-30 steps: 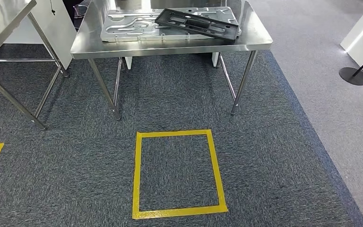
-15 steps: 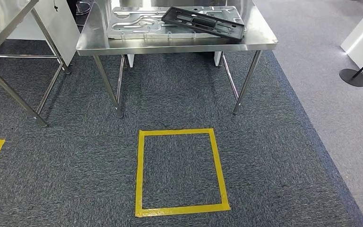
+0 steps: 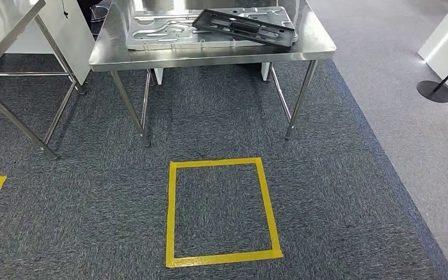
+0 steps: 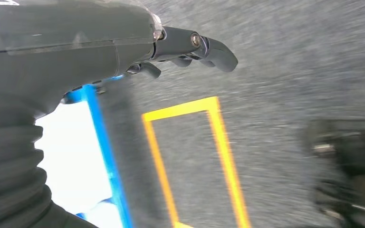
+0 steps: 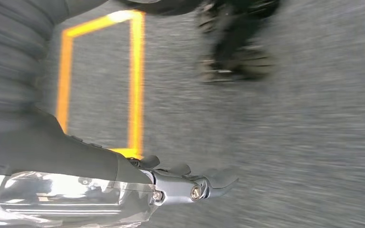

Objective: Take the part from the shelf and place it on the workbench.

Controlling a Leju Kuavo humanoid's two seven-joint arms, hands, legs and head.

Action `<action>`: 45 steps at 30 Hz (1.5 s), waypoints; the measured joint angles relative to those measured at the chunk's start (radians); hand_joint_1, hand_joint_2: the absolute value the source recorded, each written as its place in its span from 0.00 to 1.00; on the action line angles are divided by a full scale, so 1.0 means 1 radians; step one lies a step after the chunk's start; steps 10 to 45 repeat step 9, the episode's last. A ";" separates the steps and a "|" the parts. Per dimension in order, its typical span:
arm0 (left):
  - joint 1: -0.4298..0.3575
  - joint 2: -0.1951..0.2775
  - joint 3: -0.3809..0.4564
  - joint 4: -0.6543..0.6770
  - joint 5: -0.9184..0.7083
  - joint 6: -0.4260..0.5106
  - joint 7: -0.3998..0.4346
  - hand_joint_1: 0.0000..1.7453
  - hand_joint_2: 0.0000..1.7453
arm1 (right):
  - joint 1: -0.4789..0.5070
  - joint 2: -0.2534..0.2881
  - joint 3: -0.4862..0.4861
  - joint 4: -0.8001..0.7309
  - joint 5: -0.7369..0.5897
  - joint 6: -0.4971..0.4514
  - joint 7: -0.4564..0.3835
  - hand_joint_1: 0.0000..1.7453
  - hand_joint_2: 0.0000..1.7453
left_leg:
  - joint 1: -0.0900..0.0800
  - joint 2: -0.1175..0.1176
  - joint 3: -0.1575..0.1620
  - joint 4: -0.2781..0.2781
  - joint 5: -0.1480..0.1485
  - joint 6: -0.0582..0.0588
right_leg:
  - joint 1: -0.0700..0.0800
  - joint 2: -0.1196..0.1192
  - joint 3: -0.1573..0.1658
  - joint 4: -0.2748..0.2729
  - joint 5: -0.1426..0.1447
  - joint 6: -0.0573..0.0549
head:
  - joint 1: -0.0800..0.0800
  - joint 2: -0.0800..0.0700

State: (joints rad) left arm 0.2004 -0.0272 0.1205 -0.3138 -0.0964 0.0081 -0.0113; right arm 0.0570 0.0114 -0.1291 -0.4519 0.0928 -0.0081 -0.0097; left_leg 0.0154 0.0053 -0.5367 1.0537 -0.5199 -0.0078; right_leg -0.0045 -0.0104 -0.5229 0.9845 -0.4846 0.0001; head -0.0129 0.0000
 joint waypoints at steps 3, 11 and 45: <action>0.025 0.005 -0.032 0.019 0.038 -0.002 0.004 0.00 1.00 | -0.014 -0.001 0.035 -0.033 -0.035 0.001 0.002 0.00 1.00 | -0.005 -0.005 0.019 -0.044 0.014 0.021 | 0.003 0.000 -0.002 0.007 -0.005 0.019 | 0.000 0.000; -0.030 0.009 -0.071 -0.041 0.080 -0.006 0.006 0.00 1.00 | 0.051 -0.002 0.078 0.017 -0.074 0.002 0.012 0.00 1.00 | -0.004 -0.009 0.008 -0.051 0.026 0.051 | -0.005 0.007 -0.085 0.191 -0.120 0.045 | 0.000 0.000; -0.030 0.009 -0.071 -0.041 0.080 -0.006 0.006 0.00 1.00 | 0.051 -0.002 0.078 0.017 -0.074 0.002 0.012 0.00 1.00 | -0.004 -0.009 0.008 -0.051 0.026 0.051 | -0.005 0.007 -0.085 0.191 -0.120 0.045 | 0.000 0.000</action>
